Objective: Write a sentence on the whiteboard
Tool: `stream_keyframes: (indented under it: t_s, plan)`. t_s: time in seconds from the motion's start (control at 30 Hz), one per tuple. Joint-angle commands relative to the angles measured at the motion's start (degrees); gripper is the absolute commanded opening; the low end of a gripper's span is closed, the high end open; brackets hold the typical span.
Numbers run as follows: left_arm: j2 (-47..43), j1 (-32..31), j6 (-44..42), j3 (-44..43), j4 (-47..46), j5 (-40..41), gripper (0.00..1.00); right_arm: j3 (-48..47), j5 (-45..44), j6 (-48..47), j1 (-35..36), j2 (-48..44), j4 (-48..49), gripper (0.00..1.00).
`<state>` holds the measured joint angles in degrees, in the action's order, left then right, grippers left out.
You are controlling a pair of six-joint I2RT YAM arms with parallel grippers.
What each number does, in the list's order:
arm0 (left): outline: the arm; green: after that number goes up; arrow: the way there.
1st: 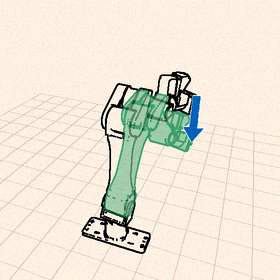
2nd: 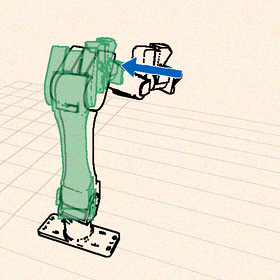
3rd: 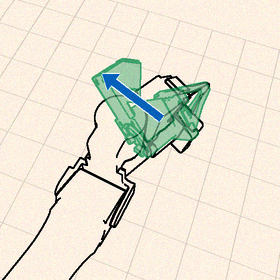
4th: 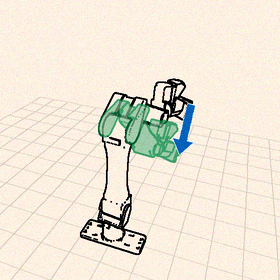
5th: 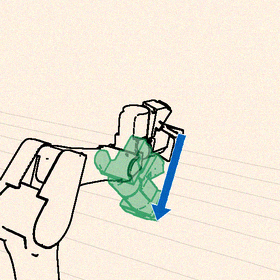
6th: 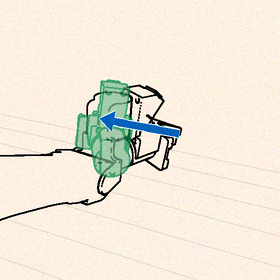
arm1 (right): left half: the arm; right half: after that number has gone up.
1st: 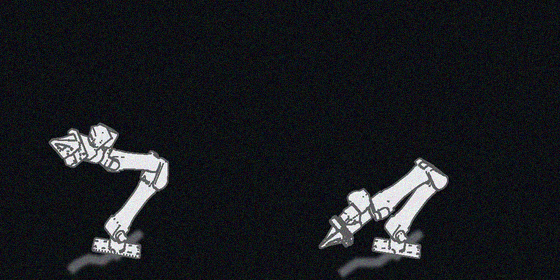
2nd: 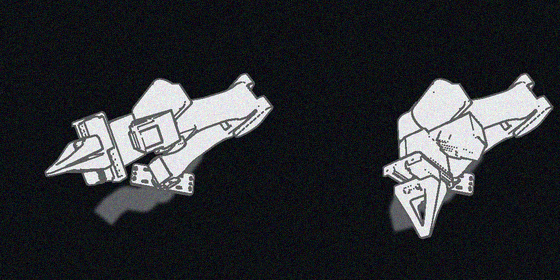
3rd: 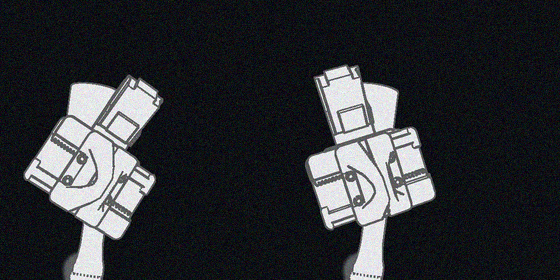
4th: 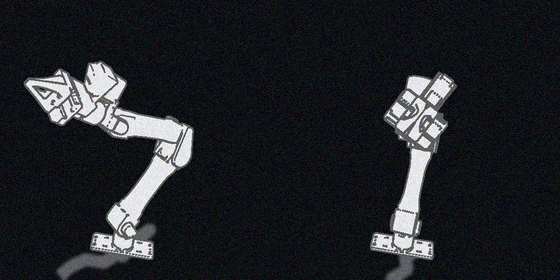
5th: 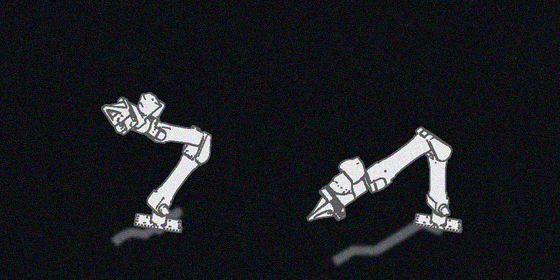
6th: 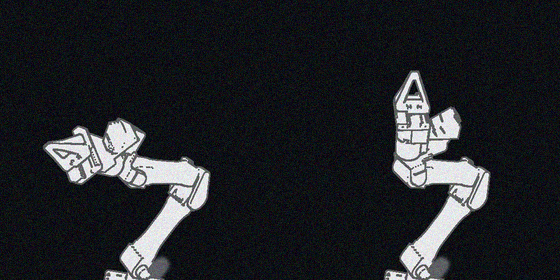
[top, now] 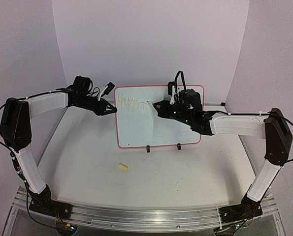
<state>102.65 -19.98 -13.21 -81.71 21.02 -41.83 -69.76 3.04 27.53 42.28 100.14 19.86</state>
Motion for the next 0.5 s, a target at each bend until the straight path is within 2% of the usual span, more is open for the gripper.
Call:
stream_keyframes:
  t_s: [0.0,0.47]
  plan:
    - [-1.84,-1.03,-2.29,-0.29,0.17,1.2,0.0,-1.01,-0.08,0.92,-0.71,1.69,0.88,0.0]
    - [-1.84,-1.18,-2.27,-0.38,0.17,1.23,0.0,3.76,-0.35,2.18,-0.71,-0.04,0.74,0.0]
